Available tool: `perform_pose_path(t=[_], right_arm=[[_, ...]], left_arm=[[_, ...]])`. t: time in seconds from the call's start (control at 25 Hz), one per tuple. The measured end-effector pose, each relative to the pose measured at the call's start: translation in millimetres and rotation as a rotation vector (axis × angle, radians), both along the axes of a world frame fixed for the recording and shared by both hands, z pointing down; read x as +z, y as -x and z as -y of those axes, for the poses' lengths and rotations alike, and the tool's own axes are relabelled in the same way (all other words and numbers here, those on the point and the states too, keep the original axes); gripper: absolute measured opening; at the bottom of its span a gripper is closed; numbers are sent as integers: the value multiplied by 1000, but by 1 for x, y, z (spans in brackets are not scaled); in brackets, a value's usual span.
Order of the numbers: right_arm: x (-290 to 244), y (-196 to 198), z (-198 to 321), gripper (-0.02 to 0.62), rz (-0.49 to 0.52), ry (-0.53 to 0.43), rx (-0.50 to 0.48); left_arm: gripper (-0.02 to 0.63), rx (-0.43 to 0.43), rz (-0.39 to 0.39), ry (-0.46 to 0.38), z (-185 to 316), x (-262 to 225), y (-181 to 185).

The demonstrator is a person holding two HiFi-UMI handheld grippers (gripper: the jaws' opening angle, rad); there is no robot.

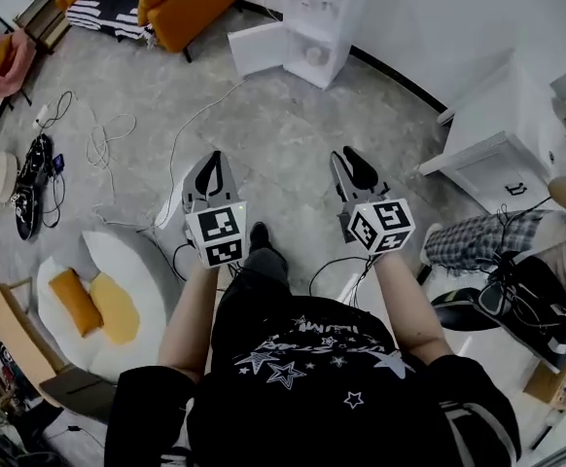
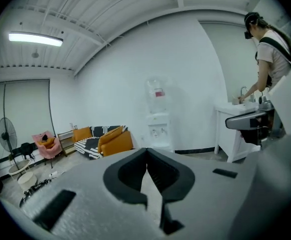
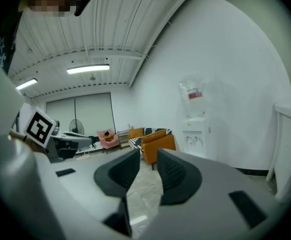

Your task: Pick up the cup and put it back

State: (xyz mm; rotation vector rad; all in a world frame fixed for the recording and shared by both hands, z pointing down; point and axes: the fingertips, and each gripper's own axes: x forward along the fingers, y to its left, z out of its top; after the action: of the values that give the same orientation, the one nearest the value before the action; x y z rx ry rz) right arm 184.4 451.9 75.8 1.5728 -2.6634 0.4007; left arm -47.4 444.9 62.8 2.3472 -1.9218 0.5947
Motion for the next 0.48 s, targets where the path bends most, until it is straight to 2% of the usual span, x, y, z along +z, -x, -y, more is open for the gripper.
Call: perform_pose_path(t=[0.08,0.28,0.48], right_arm=[[1,11,41,129,-9,15,43],[-3,33,123,224,-27,32,130],[2,30,170,263,-27,61,192]], left_arm=[[11,59,-2,-9,38,-6,14],[11,181,-17,-4,104,-10,42],[11,216,-27,22,149,0,59]])
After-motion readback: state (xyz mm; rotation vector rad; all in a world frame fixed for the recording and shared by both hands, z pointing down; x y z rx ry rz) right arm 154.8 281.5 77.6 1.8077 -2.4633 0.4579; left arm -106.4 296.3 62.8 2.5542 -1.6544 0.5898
